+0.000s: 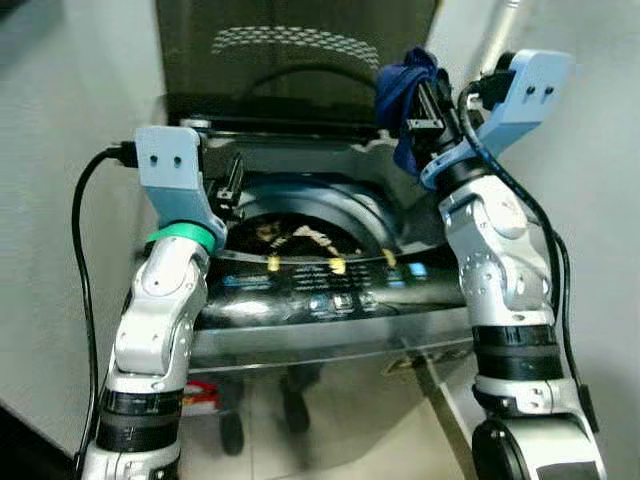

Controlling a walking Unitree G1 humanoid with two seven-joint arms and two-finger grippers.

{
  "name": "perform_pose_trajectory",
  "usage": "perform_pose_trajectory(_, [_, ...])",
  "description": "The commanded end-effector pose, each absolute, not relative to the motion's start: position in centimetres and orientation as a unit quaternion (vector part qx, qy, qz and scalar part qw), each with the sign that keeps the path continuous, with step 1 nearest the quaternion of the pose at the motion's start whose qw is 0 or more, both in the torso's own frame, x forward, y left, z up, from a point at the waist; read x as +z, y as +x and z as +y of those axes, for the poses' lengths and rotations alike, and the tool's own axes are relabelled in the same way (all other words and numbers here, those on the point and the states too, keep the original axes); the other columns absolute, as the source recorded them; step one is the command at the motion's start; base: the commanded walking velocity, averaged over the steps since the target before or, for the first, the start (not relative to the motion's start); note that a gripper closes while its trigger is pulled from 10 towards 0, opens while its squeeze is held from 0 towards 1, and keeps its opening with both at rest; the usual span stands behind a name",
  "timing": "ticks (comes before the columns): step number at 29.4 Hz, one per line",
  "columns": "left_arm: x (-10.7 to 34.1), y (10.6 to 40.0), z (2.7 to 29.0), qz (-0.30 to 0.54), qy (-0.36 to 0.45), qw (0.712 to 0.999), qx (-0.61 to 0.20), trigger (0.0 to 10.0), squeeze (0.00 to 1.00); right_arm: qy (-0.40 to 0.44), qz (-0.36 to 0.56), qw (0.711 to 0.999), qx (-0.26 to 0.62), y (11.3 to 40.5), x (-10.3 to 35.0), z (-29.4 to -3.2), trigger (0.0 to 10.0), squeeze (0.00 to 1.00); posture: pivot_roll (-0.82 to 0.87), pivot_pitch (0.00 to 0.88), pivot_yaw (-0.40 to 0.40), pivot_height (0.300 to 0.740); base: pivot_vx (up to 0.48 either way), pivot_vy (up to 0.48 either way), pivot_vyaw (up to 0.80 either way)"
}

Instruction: Clothes washing

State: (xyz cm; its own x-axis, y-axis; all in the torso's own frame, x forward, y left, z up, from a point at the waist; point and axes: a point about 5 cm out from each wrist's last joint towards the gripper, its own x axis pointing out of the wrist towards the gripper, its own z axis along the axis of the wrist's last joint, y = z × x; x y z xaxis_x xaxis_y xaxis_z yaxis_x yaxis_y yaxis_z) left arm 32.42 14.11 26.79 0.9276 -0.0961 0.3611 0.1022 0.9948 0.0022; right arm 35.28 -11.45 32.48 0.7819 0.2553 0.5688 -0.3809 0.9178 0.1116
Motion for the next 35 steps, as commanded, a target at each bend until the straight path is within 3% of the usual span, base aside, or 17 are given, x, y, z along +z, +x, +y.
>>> perform_pose_trajectory(1, [26.3,32.4,13.6,-0.170,-0.003,0.984,-0.055,10.0,0.00,0.111,-0.301,0.931,0.173,35.2,33.3,-11.5,10.0,0.00,0.04,0.007,-0.114,0.740,0.000,0.000,0.00])
perform_pose_trajectory(9, [26.3,32.9,13.6,-0.165,0.019,0.985,-0.055,10.0,0.00,0.070,-0.285,0.933,0.207,38.0,35.6,-9.8,10.0,0.00,0.03,0.011,-0.087,0.740,0.000,0.000,0.00])
perform_pose_trajectory(12, [26.6,33.2,13.1,-0.167,0.038,0.983,-0.063,10.0,0.00,0.067,-0.367,0.895,0.243,37.1,43.0,-8.7,10.0,0.00,0.03,0.006,-0.072,0.740,0.000,0.000,0.00])
perform_pose_trajectory(14, [26.6,33.3,13.1,-0.158,0.031,0.985,-0.061,10.0,0.00,0.077,-0.393,0.881,0.252,36.4,45.0,-8.6,10.0,0.00,0.03,0.008,-0.071,0.740,0.000,-0.120,0.00])
perform_pose_trajectory(22, [26.4,33.6,13.7,-0.142,0.009,0.989,-0.032,10.0,0.00,0.069,-0.406,0.865,0.287,35.7,47.8,-7.6,10.0,0.00,0.03,0.021,-0.066,0.740,0.000,-0.210,0.00])
perform_pose_trajectory(28, [26.2,33.4,13.5,-0.140,0.025,0.989,-0.044,10.0,0.00,0.155,-0.488,0.815,0.272,33.4,53.7,-9.3,10.0,0.00,0.03,0.031,-0.069,0.740,0.000,0.000,0.00])
perform_pose_trajectory(30, [26.1,33.3,13.5,-0.140,0.026,0.989,-0.045,10.0,0.00,0.155,-0.490,0.819,0.254,33.5,54.1,-9.9,10.0,0.00,0.03,0.030,-0.085,0.740,0.000,0.000,0.00])
perform_pose_trajectory(33, [26.1,33.0,13.3,-0.144,0.026,0.988,-0.046,10.0,0.00,0.108,-0.419,0.868,0.243,36.4,50.1,-9.0,10.0,0.00,0.04,0.031,-0.097,0.740,0.000,0.000,0.00])
perform_pose_trajectory(35, [26.1,33.0,13.4,-0.144,0.026,0.988,-0.045,10.0,0.00,0.097,-0.397,0.879,0.246,37.1,48.7,-8.5,10.0,0.00,0.04,0.031,-0.097,0.740,0.000,0.000,0.00])
